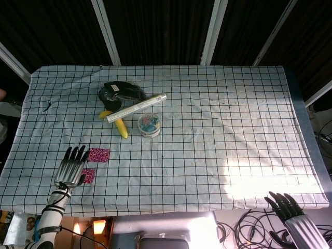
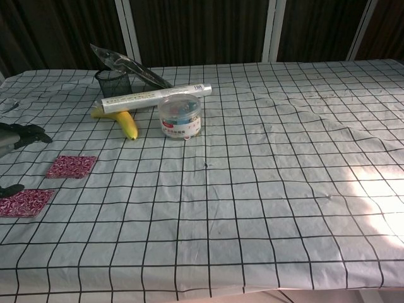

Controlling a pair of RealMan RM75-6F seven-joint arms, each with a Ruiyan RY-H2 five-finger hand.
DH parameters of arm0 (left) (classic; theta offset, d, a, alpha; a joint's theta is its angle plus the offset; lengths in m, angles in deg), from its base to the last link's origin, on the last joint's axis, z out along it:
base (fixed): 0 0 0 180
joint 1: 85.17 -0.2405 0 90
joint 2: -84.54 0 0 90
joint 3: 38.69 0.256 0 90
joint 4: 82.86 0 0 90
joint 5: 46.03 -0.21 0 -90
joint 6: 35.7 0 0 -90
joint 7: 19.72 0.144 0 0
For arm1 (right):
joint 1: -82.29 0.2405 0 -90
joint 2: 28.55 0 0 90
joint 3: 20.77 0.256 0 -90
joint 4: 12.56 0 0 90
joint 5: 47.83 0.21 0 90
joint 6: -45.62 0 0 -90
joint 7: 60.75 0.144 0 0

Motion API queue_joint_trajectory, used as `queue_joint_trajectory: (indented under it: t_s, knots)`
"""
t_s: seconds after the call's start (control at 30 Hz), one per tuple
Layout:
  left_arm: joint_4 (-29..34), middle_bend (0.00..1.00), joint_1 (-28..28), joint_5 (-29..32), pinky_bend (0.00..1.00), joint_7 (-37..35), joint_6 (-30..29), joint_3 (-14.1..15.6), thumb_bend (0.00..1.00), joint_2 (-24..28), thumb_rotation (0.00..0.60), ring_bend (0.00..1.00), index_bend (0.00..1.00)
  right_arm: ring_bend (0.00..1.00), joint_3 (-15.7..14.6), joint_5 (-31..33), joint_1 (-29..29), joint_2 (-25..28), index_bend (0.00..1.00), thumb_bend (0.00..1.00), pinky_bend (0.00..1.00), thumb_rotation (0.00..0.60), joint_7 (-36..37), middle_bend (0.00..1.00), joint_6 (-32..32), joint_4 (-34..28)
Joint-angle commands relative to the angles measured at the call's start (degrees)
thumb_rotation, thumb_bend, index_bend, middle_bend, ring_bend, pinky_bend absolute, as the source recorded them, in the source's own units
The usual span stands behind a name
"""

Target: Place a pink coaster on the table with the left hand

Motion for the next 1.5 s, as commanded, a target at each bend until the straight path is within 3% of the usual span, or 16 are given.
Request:
queue_joint_trajectory:
  t_s: [0.03,0.3,0.73,1.5]
  knots:
    - [-6.05,0.0,3.01,3.87,0.0,1.35,3.89,-3.44,0.34,-4.36,0.6,0.0,0.13,0.0,-0.02,-0.02,-0.07,0.17,0.0,0.2,0.0,0.6,0.49,0.0,-0.4,0.13]
    - [-11.54,0.0,6.43,9.09,0.0,5.79,5.93,-5.77,0.34,-9.34,0.6,0.0,0.13,0.0,-0.21,-0.39,-0.56,0.42,0.0,0.2,0.0,0.6,2.0,0.0,-1.99,1.13]
    - [-12.09,0.0,8.16,15.02,0.0,10.69,5.97,-5.68,0.34,-9.33,0.6,0.0,0.17,0.0,-0.27,-0.6,-1.08,0.4,0.0,0.2,0.0,0.6,2.87,0.0,-3.12,1.91]
    - [-17.54,0.0,9.79,15.6,0.0,8.2,8.19,-5.63,0.34,-12.36,0.6,0.0,0.29,0.0,-0.24,-0.85,-1.37,0.54,0.0,0.2,0.0,0.6,4.0,0.0,-4.13,2.62]
